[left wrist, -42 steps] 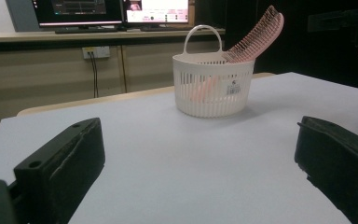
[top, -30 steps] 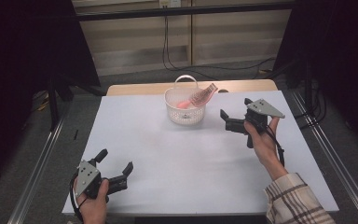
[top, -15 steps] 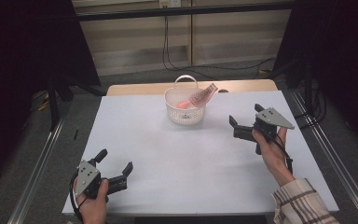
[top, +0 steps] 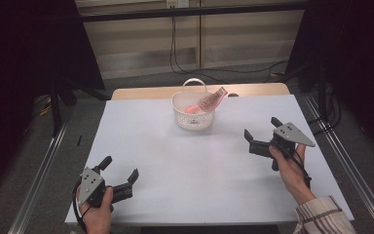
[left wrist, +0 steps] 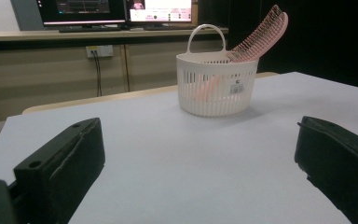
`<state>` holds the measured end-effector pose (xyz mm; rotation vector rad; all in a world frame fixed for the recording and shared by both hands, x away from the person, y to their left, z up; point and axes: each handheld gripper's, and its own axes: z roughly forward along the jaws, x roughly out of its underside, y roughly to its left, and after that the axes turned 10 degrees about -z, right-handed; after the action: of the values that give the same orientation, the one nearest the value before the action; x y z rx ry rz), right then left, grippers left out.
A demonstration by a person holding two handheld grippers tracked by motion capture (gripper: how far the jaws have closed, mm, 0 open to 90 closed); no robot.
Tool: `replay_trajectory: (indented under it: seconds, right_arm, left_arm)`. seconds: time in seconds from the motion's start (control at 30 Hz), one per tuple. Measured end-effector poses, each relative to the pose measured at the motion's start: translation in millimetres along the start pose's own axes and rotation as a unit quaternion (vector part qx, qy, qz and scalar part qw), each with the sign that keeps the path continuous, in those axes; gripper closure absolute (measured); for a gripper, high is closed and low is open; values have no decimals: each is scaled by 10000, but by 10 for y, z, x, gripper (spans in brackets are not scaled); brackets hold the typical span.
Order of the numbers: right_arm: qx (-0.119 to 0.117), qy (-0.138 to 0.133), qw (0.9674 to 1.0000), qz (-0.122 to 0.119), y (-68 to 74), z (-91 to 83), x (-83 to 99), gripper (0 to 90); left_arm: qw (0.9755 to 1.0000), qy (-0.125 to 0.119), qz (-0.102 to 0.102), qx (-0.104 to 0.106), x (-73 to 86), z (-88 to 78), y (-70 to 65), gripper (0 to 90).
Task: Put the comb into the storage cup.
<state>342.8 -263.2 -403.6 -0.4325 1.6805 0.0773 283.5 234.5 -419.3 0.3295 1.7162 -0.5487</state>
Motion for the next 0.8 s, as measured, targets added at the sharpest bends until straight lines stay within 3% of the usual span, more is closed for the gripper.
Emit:
replay_trajectory:
  seconds: [0.27,0.53,0.8]
  right_arm:
    - [104,-47,9999,-10,-22,-182,77,0]
    - [209,-265,9994,-60,40,-401,50,0]
    - [220,-211,9994,-131,43,-544,156,0]
  left_arm:
    - [10000,7,-24,-8,2,0,-2,17]
    - [9999,-15,-6,-118,5,-2,7,17]
    - [10000,-56,10,-55,2,-22,-5,17]
